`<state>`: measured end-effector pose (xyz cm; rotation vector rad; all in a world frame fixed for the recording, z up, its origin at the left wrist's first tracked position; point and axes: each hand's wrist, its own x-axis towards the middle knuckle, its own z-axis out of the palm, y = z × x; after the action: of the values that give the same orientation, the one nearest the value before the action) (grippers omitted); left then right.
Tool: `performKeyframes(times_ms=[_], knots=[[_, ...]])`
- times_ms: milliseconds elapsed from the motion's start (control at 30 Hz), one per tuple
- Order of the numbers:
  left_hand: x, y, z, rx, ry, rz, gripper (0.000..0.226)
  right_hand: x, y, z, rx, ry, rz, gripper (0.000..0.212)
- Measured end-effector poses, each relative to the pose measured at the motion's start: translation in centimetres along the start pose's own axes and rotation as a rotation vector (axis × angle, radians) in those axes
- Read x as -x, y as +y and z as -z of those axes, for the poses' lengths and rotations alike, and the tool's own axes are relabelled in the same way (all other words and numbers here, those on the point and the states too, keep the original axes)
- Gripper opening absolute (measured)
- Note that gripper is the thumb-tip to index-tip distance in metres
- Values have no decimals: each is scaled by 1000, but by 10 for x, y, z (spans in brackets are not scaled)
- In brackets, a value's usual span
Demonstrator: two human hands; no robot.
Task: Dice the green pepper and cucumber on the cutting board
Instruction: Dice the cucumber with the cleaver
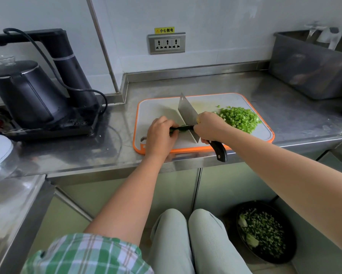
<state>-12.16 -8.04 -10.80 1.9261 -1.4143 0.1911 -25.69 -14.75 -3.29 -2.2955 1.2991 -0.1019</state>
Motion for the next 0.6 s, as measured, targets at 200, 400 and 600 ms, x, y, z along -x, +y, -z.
performKeyframes(times_ms=[200,400,600], knots=[[0,0,-1,31,18,14,11,-2,-5,15,30,13,14,13],[0,0,-1,23,16,11,9,-1,-5,7,29,-51,-15,18],[-1,-2,-1,10,15,6,10,0,-3,1,2,-36,-5,17]])
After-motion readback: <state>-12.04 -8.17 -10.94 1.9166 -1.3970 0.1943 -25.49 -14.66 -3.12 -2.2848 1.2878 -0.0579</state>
